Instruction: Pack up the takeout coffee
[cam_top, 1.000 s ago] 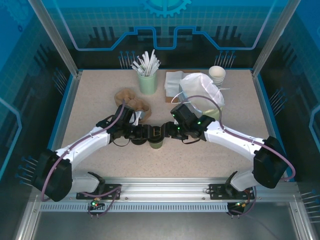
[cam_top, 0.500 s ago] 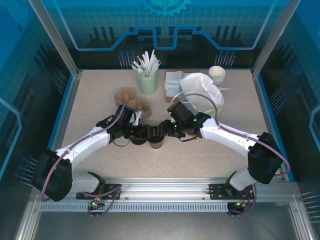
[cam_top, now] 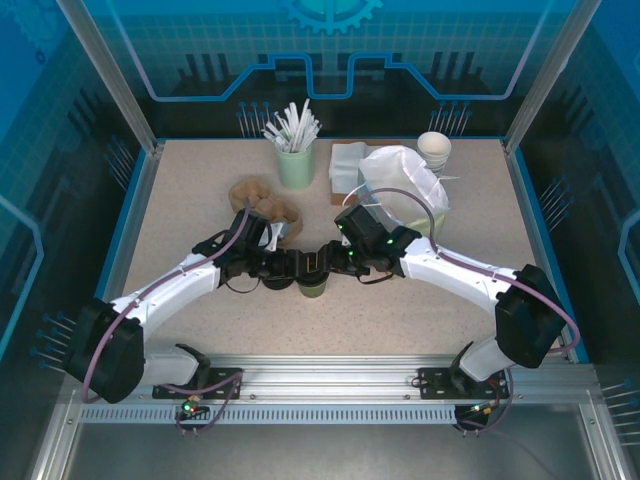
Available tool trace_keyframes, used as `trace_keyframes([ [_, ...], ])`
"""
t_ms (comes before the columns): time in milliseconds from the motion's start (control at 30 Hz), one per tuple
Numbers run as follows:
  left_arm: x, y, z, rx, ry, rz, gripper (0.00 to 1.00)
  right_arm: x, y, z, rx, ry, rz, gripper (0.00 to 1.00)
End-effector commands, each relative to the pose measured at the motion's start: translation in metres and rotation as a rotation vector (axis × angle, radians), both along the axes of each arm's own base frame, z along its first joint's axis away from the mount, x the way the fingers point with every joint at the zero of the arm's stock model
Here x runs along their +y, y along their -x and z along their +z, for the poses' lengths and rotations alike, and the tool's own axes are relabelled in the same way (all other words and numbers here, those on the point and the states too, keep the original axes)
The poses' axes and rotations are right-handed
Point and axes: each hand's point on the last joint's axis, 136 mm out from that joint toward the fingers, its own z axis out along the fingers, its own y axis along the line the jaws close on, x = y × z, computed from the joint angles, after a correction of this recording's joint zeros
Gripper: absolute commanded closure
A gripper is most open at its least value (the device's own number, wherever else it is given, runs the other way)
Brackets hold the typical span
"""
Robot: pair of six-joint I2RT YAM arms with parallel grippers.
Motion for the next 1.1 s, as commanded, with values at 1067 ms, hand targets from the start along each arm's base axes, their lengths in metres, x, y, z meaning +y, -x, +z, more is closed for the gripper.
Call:
trace_keyframes([
  [1067, 0.011, 0.023, -0.024, 0.081, 0.047, 0.019, 0.37, -0.028, 0.016, -0.035, 0.044, 0.105, -0.036, 0.69],
])
